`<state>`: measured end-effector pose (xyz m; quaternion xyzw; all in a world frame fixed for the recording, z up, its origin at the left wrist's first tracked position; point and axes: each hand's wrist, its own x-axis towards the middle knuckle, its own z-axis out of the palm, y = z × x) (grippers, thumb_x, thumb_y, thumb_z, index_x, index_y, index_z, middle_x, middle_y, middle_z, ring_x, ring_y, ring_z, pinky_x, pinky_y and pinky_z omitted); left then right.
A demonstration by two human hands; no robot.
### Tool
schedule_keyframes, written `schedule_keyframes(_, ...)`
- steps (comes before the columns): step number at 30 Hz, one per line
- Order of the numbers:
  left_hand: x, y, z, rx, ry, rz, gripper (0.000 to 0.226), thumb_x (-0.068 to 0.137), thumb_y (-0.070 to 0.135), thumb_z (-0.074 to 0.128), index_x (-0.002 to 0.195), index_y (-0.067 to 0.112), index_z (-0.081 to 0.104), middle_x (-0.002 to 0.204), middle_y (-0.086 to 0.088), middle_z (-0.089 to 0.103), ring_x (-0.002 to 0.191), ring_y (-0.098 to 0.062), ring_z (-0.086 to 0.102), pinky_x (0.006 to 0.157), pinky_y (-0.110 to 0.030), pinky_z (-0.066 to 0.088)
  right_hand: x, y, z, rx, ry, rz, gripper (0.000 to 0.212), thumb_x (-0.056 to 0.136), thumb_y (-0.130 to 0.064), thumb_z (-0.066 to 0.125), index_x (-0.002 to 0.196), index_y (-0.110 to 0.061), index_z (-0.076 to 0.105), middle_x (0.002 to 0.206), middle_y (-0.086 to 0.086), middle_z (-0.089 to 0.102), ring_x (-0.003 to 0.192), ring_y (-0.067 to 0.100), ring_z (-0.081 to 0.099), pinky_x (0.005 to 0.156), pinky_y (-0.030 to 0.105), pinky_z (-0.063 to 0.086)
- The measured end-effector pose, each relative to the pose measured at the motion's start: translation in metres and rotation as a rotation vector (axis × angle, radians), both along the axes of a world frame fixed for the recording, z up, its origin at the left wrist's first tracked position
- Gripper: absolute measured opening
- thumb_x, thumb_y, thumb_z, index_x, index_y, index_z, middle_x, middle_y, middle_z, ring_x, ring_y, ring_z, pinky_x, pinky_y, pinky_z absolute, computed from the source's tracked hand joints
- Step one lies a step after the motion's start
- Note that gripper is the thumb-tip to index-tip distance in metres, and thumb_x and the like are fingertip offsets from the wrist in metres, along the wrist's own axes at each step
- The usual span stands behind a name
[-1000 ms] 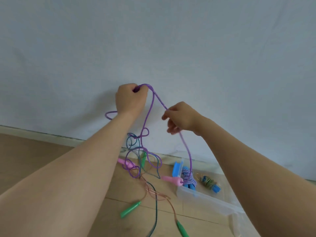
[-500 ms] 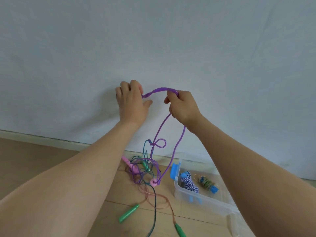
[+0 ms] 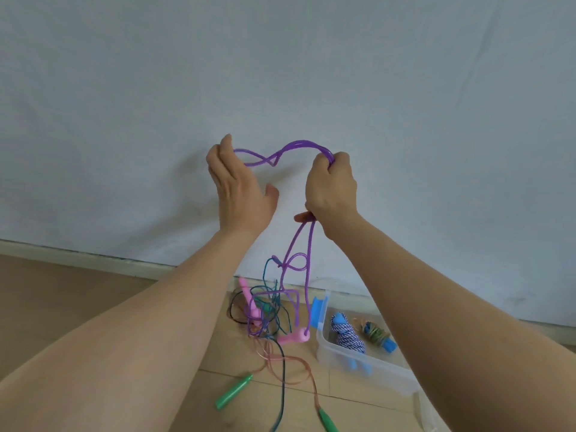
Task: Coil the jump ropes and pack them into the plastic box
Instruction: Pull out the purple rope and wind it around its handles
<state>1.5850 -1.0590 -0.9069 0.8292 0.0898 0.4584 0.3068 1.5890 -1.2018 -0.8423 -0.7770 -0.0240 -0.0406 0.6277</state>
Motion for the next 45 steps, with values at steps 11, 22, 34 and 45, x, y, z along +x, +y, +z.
schedule_keyframes(11, -0.010, 0.006, -0.022, -0.151, 1.439, -0.687, 0.076, 0.082, -0.017, 0.052, 0.129, 0.042, 0.063, 0.155, 0.006, 0.046, 0.143, -0.021, 0.041, 0.106, -0.042, 0.048, 0.012, 0.011, -0.001, 0.336, 0.063, -0.077, 0.017, 0.099, -0.020, 0.026, 0.085, -0.017, 0.036, 0.076, 0.002, 0.033, 0.058, 0.019, 0.024, 0.049, 0.029, 0.027)
schedule_keyframes(22, -0.004, 0.022, -0.040, 0.097, 1.305, -0.700, 0.017, 0.098, 0.040, 0.071, 0.111, 0.034, 0.080, 0.121, 0.010, 0.074, 0.124, -0.014, 0.060, 0.113, -0.036, 0.043, 0.016, 0.006, -0.016, 0.020, 0.082, -0.102, 0.024, 0.101, -0.025, 0.038, 0.092, -0.009, 0.052, 0.087, 0.007, 0.058, 0.059, 0.023, 0.056, 0.061, 0.043, 0.063)
schedule_keyframes(34, -0.011, 0.024, -0.025, -0.168, 1.191, -0.619, 0.050, 0.066, 0.063, 0.091, 0.092, 0.022, 0.082, 0.071, -0.009, 0.065, 0.060, -0.020, 0.066, 0.070, -0.034, 0.064, 0.036, -0.028, -0.065, -0.743, -0.125, 0.484, 0.057, 0.083, 0.000, 0.043, 0.125, -0.038, 0.036, 0.079, 0.008, 0.048, 0.067, 0.029, 0.050, 0.064, 0.042, 0.044)
schedule_keyframes(45, -0.010, 0.018, -0.019, -0.174, 1.179, -0.527, 0.060, 0.082, 0.067, 0.074, 0.079, 0.007, 0.072, 0.059, -0.004, 0.041, 0.051, -0.022, 0.040, 0.057, -0.029, 0.043, 0.031, -0.022, -0.072, -0.897, 0.031, 0.814, 0.023, 0.080, -0.050, 0.077, 0.092, -0.030, 0.075, 0.098, -0.001, 0.073, 0.092, 0.018, 0.065, 0.082, 0.033, 0.051)
